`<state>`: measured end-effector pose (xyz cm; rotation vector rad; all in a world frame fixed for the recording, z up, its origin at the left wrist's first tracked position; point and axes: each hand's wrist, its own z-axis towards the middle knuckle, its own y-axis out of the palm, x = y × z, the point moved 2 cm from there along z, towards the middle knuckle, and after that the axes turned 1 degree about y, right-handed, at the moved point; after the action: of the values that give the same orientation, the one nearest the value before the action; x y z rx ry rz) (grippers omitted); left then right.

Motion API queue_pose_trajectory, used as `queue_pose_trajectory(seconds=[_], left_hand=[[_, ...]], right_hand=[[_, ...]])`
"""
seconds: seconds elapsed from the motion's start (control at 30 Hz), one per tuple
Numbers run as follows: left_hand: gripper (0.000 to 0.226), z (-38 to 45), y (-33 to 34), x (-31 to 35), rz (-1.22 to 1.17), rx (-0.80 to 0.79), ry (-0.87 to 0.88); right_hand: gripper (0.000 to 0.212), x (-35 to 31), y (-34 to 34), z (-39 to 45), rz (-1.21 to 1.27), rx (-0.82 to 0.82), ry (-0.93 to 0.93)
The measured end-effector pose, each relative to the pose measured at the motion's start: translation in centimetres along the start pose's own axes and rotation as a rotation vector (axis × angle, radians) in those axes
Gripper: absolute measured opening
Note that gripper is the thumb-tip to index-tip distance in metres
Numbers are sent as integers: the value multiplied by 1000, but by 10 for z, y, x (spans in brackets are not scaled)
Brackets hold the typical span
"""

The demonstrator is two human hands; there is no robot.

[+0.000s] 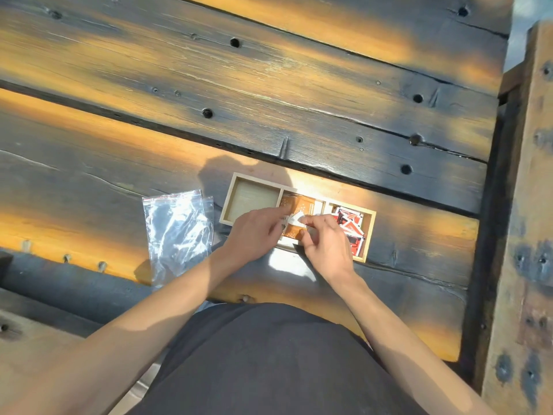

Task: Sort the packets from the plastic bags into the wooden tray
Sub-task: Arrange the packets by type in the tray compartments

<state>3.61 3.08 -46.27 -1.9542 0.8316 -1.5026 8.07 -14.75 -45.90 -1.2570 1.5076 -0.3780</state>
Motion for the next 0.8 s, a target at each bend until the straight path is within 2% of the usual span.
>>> queue_pose_trajectory(seconds=[0.2,0.5,0.57,0.67,0.73,0.8], left_hand=[[49,-49,-2,-19,-132,218,-45],[62,-113,-27,-66,-102,478,-307],[63,-121,-36,-86,-16,518,-467],[69,-133,-42,-124,-67,491,-847],[70,-146,-41,-141,-140,477,-971],[65,-159,-34,-149,-234,411,-1047]], right_hand=[[22,-12,4,-36,35,56,-89],[24,-45,35,-50,18,-138,-162],[25,-56,45,-47,57,-167,-214],[27,-67,64,-35,83,-236,-282],[29,-78,78,-27,70,-382,-257],[10,-86,98,-19,87,-491,-200]])
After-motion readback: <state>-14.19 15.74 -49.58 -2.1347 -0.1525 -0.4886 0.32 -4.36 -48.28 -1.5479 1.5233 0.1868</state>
